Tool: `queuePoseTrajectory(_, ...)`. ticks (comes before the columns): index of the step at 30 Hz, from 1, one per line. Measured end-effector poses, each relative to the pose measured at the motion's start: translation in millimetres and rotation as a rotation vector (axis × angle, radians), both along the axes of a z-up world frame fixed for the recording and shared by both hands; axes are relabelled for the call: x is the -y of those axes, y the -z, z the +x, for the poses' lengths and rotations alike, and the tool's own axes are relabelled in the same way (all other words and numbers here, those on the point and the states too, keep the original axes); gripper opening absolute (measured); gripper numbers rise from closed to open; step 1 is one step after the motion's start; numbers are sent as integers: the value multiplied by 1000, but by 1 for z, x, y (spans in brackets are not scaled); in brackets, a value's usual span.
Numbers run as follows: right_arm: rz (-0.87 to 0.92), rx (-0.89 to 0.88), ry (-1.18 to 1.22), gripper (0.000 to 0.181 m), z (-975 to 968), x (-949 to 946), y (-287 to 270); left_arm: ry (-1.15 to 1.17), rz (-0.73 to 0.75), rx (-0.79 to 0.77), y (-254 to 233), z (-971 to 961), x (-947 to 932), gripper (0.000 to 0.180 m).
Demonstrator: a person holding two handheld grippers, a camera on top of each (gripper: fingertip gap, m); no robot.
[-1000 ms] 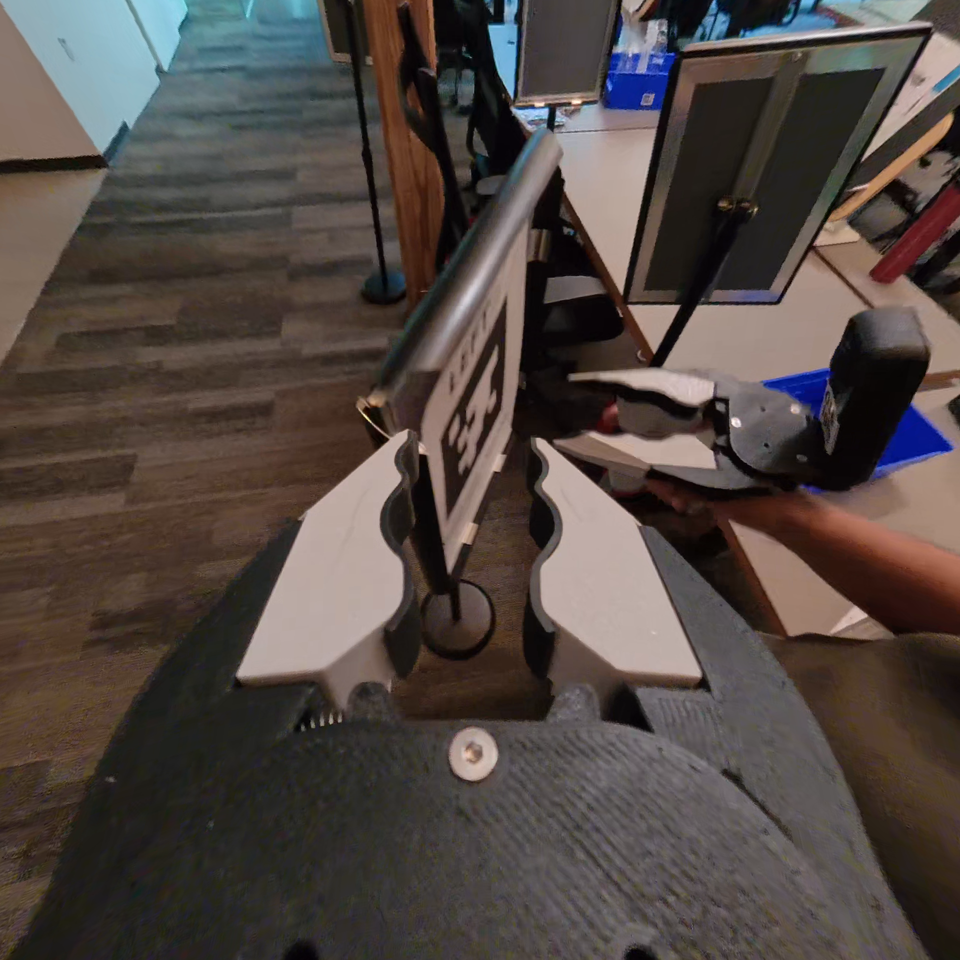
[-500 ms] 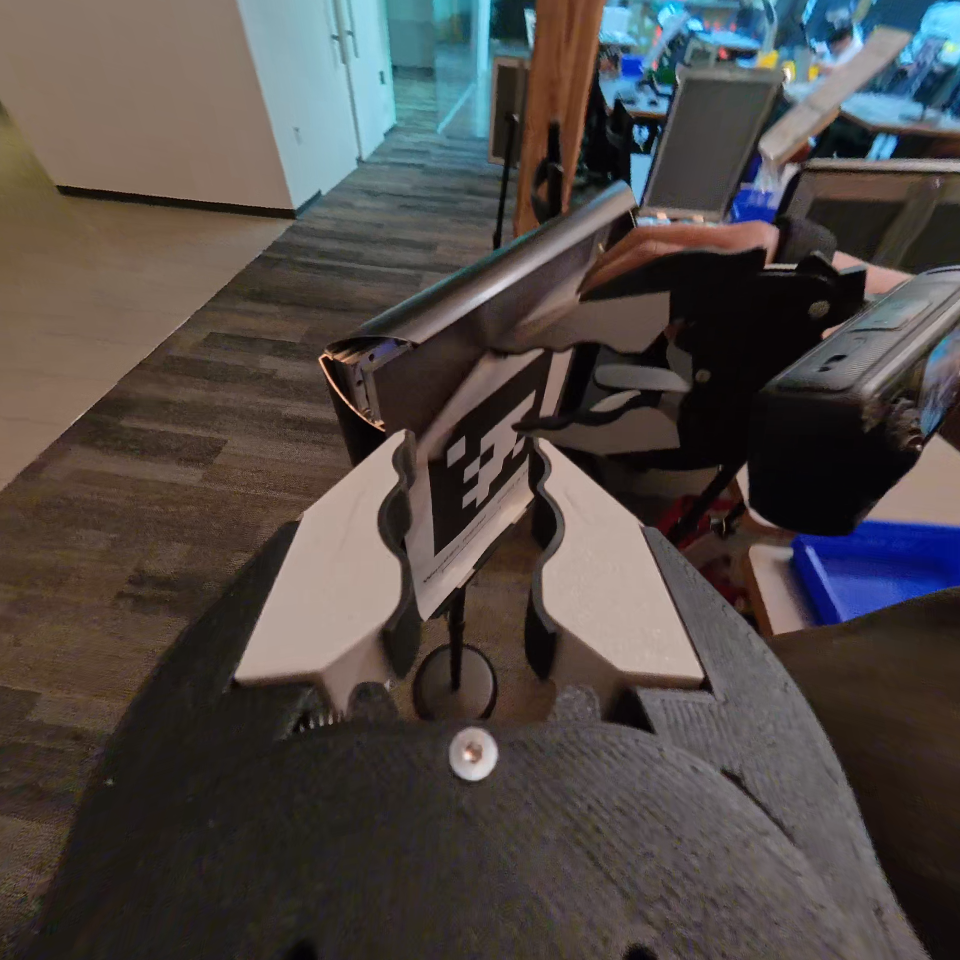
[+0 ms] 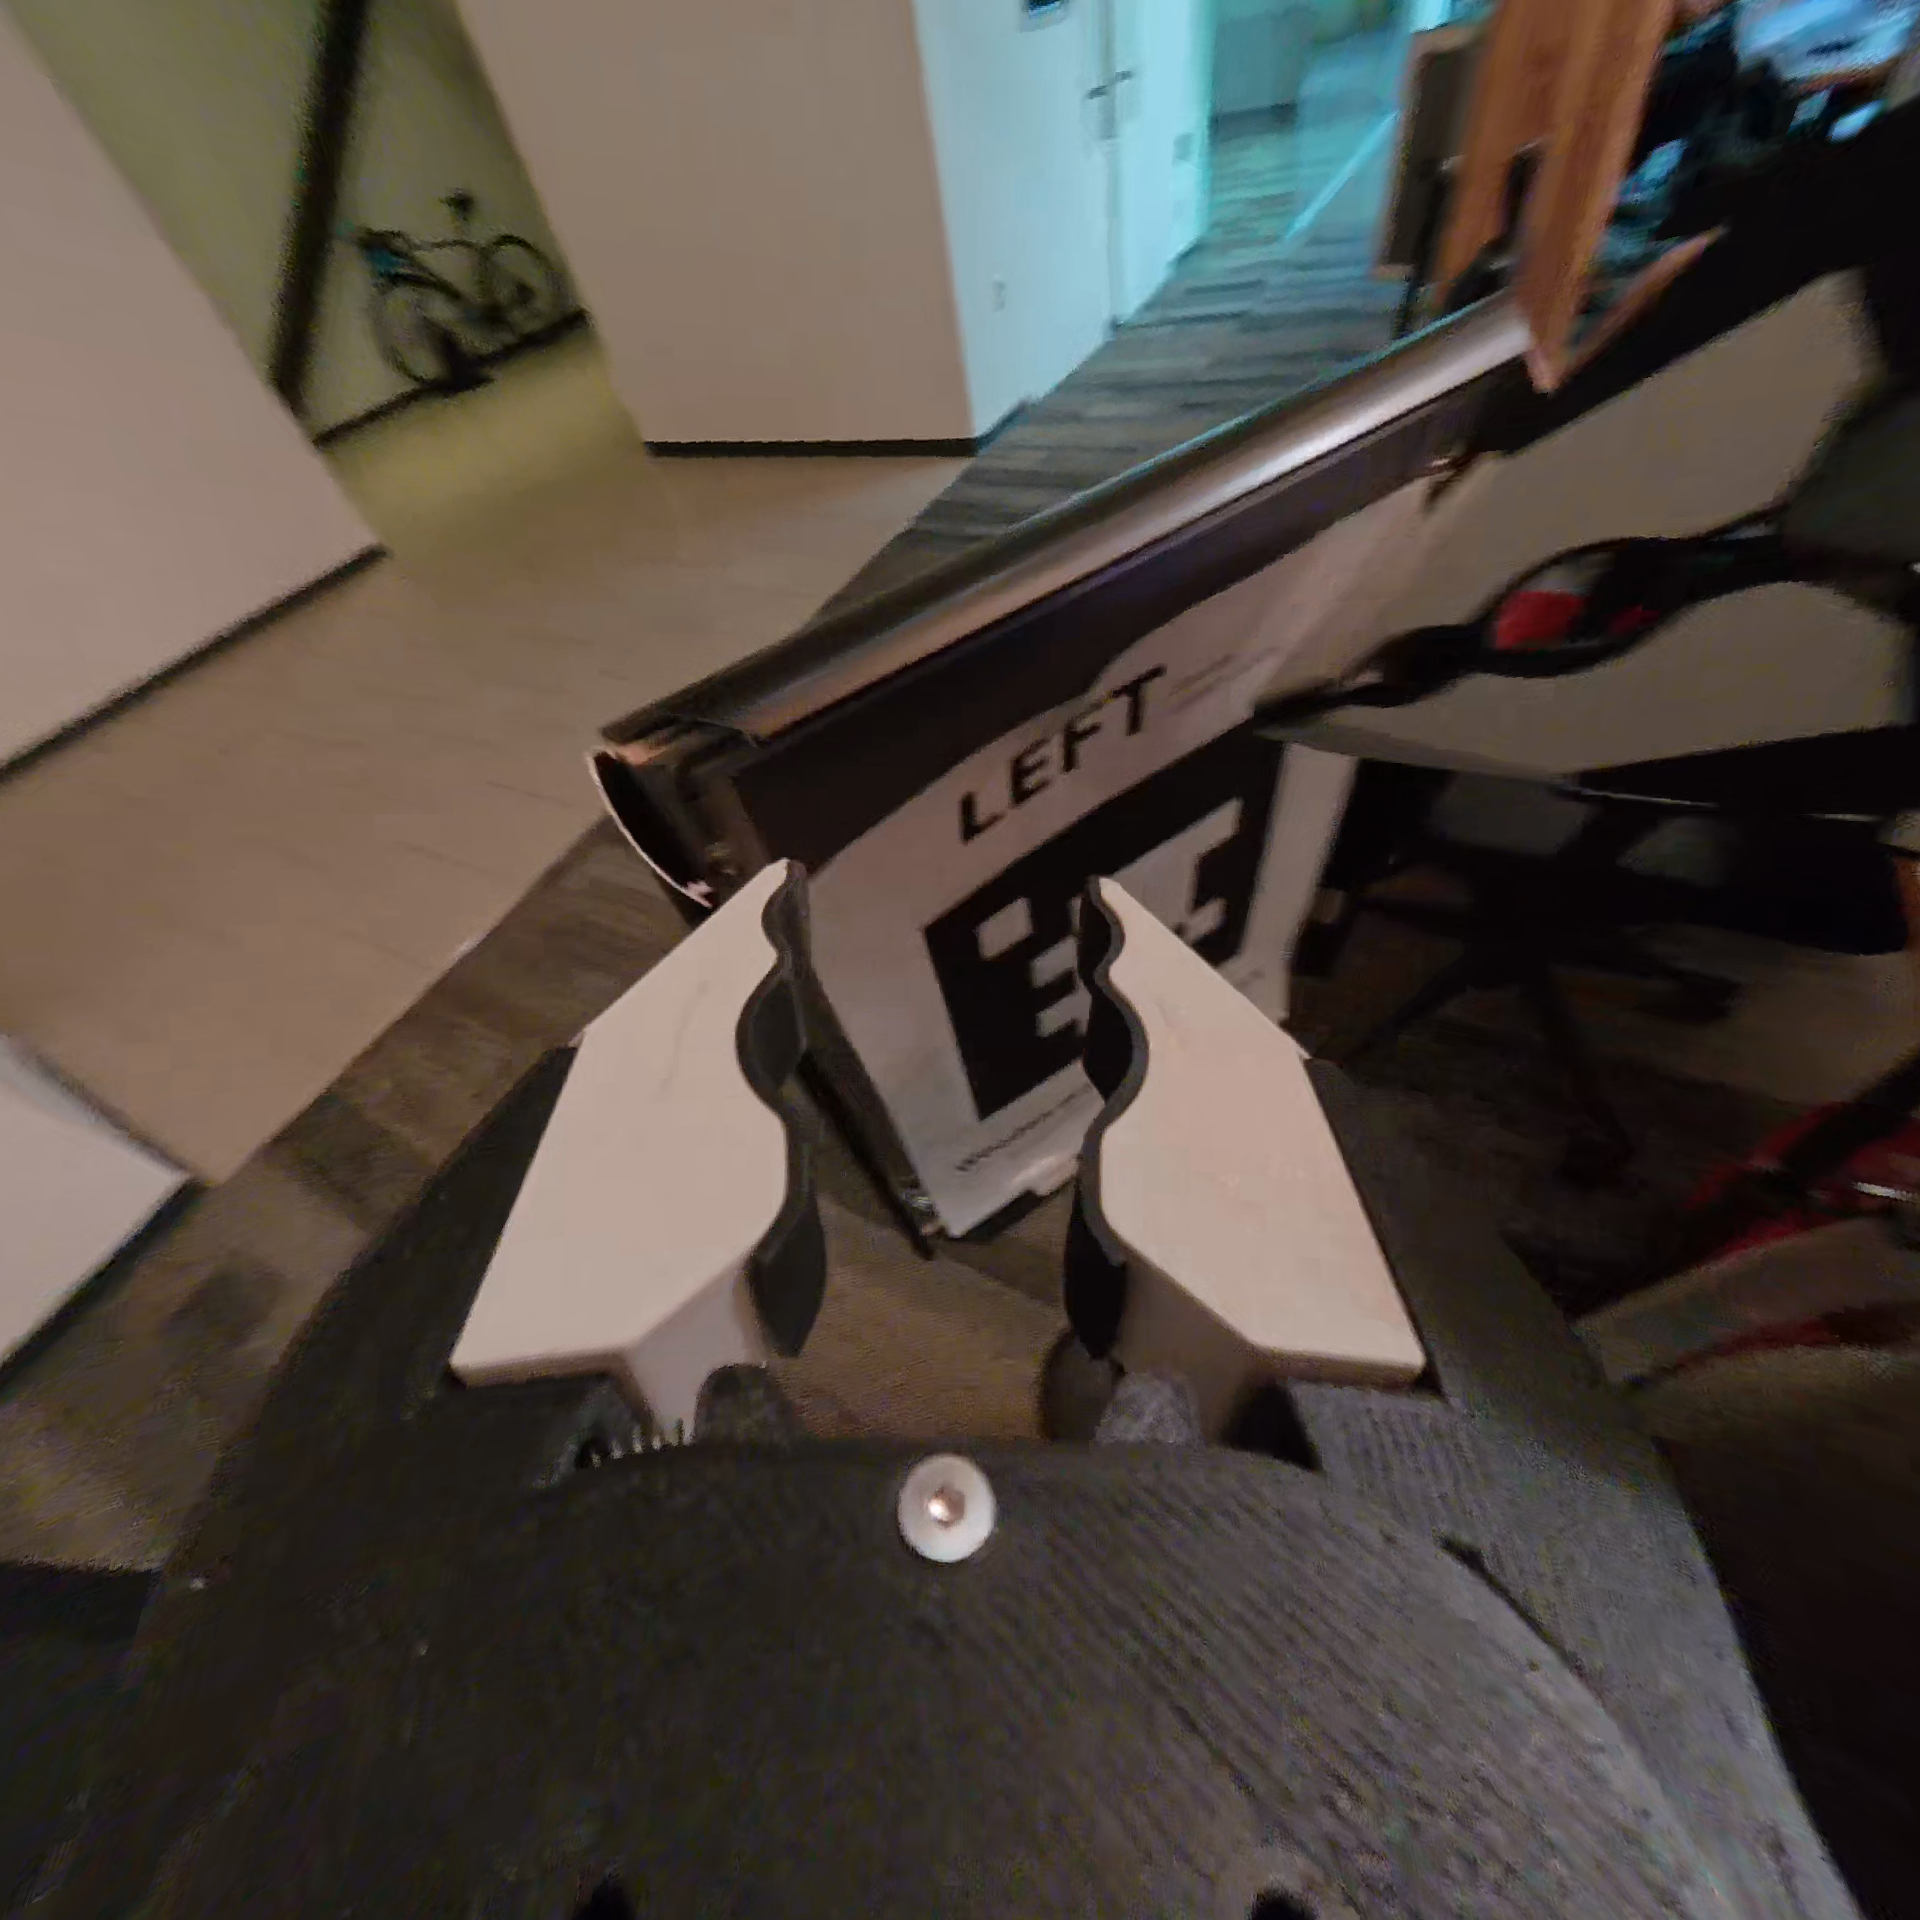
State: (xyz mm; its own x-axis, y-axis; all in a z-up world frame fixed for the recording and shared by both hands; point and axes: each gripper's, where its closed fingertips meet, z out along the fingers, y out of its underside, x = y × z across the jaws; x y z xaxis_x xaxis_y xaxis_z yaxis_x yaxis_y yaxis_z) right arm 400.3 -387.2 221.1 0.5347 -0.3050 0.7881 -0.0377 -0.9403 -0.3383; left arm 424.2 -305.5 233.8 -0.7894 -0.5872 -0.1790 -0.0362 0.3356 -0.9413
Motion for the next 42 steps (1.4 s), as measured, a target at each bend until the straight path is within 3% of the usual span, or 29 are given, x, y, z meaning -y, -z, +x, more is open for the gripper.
queuePoseTrajectory(9,189,-77,49,0,-35,28,24,-70,232,126,14,29,15,37)
queuePoseTrajectory(14,257,-78,51,0,-43,36,23,-30,408,70,43,31,16,0)
queuePoseTrajectory(17,313,-83,43,0,-42,40,19,54,436,19,50,9,15,0)
queuePoseTrajectory(20,456,-79,-14,0,-43,41,-3,194,316,-78,33,-33,15,0)
queuePoseTrajectory(24,757,-48,-206,3,-53,35,-66,291,88,-121,-28,-81,-16,0)
queuePoseTrajectory(26,913,-78,-323,13,-60,23,-95,277,-53,-164,-55,-94,-46,0)
queuePoseTrajectory(28,1054,-165,-437,38,-67,2,-114,191,-173,-184,-69,-93,-86,0)
queuePoseTrajectory(29,1092,-226,-486,55,-69,-12,-118,158,-225,-212,-70,-94,-105,0)
queuePoseTrajectory(35,1010,-429,-673,73,-59,-122,-99,41,-404,-184,-73,-135,-189,0)
queuePoseTrajectory(37,925,-527,-747,64,-62,-166,-83,-2,-416,-148,-73,-151,-213,0)
queuePoseTrajectory(42,664,-732,-997,0,-95,-267,-42,-282,-464,-95,-53,-183,-309,0)
